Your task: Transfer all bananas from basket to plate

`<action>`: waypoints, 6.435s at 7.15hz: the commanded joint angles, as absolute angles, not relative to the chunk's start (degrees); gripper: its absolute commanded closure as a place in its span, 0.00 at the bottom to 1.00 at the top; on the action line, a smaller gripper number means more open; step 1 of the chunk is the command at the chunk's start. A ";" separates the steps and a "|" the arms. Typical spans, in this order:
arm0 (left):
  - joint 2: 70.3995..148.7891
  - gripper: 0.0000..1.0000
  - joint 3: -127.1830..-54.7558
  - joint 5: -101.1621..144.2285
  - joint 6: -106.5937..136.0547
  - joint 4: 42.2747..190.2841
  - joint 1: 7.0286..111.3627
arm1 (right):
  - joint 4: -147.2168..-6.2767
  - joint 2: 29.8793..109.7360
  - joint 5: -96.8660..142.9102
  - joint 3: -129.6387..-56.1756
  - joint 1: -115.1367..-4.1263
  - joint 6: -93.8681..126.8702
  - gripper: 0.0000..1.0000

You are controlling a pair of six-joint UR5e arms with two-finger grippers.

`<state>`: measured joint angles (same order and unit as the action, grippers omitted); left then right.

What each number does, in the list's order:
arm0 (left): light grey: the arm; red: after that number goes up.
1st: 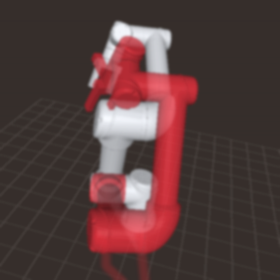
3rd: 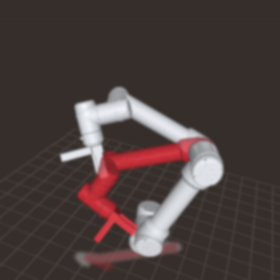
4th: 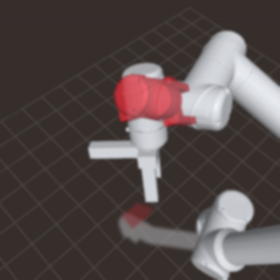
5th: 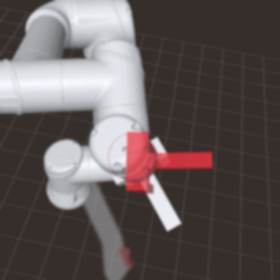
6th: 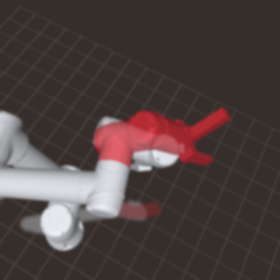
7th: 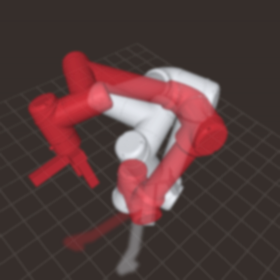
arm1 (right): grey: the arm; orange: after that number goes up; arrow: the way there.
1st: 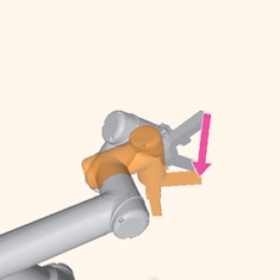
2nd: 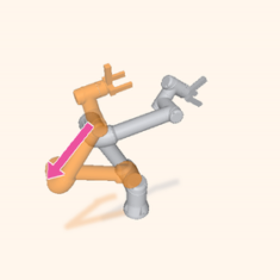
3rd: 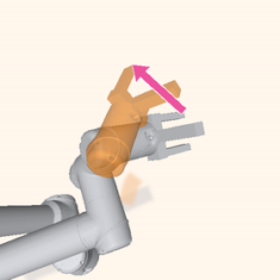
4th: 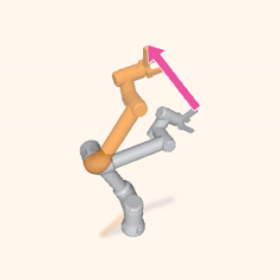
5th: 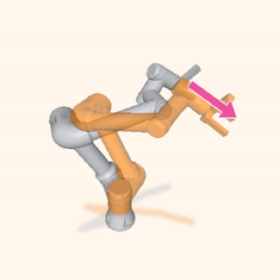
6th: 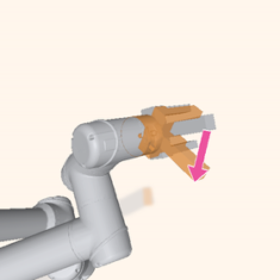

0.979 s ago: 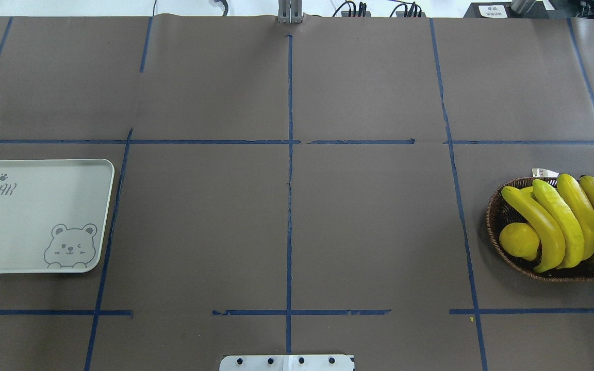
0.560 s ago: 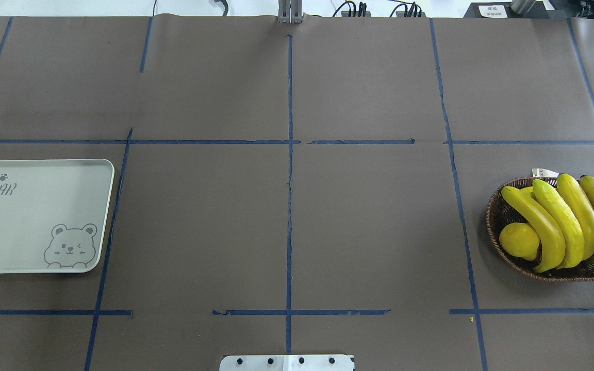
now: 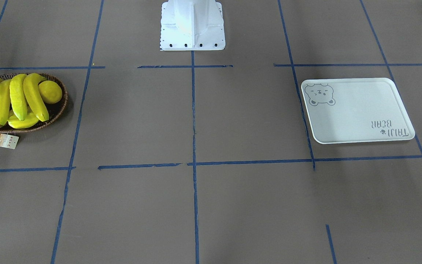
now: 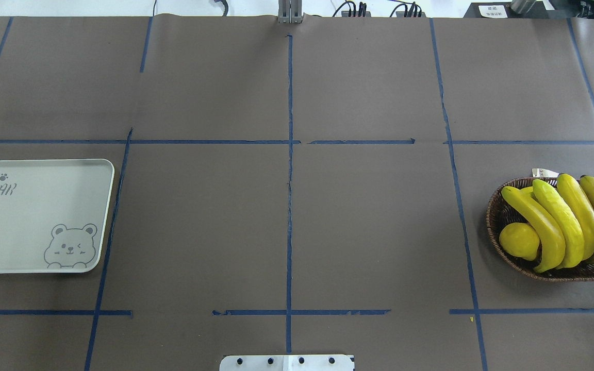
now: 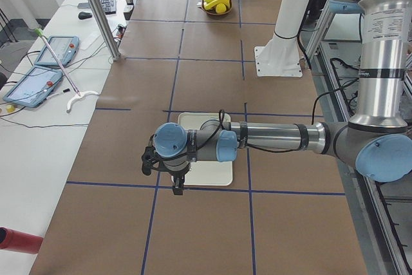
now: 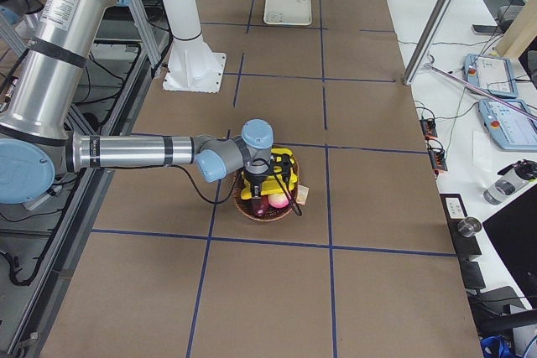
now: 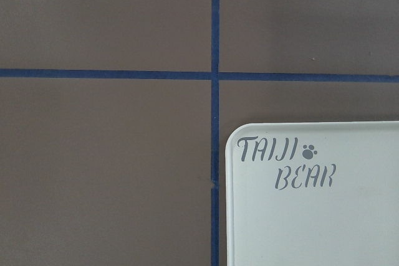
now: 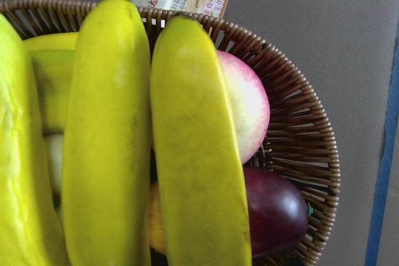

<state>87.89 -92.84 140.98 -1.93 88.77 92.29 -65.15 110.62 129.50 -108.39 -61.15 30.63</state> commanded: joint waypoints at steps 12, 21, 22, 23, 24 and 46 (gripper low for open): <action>88.15 0.00 -94.30 144.14 1.57 88.86 92.29 | -107.86 100.18 130.60 -122.52 -91.58 -10.09 0.98; 112.05 0.01 -96.16 126.59 76.83 130.89 52.41 | -71.82 67.93 131.71 -113.20 -54.99 71.26 0.95; 114.06 0.01 -96.07 126.21 82.82 134.09 52.21 | -65.19 67.50 127.31 -112.94 -48.84 79.02 0.95; 117.30 0.01 -96.06 126.21 89.23 135.43 51.68 | -63.21 67.06 124.22 -113.20 -44.17 81.36 0.96; 119.86 0.01 -96.06 126.21 92.25 135.44 49.59 | -61.37 65.67 123.84 -112.86 -41.51 81.13 0.96; 128.94 1.00 -97.30 122.61 99.85 135.44 38.14 | -61.08 59.68 122.08 -112.59 -34.72 82.53 0.00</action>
